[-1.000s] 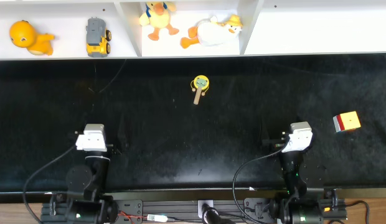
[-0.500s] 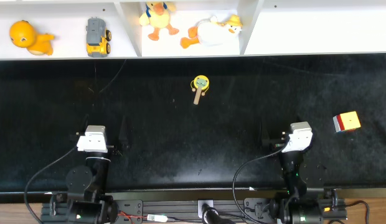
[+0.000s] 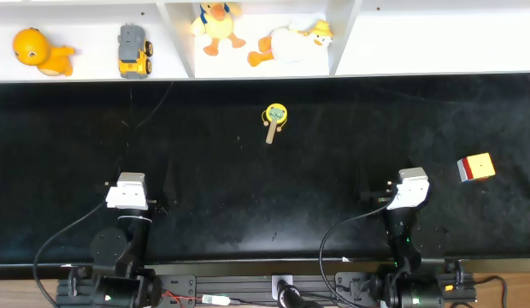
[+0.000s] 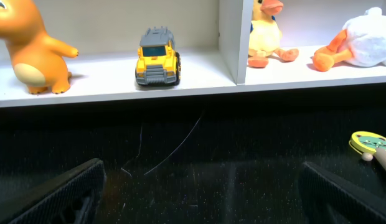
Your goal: Store Toys
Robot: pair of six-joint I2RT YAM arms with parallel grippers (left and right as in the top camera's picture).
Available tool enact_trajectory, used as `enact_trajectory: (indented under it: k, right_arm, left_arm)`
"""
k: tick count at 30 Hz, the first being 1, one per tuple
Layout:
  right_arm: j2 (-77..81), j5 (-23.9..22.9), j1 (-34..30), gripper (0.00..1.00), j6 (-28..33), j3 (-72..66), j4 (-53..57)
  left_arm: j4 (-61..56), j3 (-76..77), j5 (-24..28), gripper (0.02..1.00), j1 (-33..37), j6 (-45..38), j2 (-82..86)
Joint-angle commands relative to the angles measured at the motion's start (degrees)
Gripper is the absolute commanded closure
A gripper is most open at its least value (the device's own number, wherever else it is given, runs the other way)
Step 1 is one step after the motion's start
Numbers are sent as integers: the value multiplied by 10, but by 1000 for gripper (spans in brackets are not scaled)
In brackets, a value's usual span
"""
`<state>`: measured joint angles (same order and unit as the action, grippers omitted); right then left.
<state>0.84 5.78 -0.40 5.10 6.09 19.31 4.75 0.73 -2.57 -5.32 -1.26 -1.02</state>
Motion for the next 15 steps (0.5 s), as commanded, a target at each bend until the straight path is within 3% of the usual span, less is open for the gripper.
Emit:
enact_trajectory:
  k: [1,5,8,12,15]
  right_arm:
    - [-6,-30,-3,5,2,-3,-3]
    - [1,-36,5,3,-26,1,4]
    - [48,-82,43,5,-149,32,24]
    - [134,-160,115,7,-264,116,109]
    - [215,-189,149,5,-325,185,170]
  left_arm:
    - [0,-3,5,20,-3,-6,9]
    - [0,-3,5,20,-3,-6,9]
    - [0,-3,5,20,-3,-6,9]
    - [0,-3,5,20,-3,-6,9]
    - [0,-3,5,20,-3,-6,9]
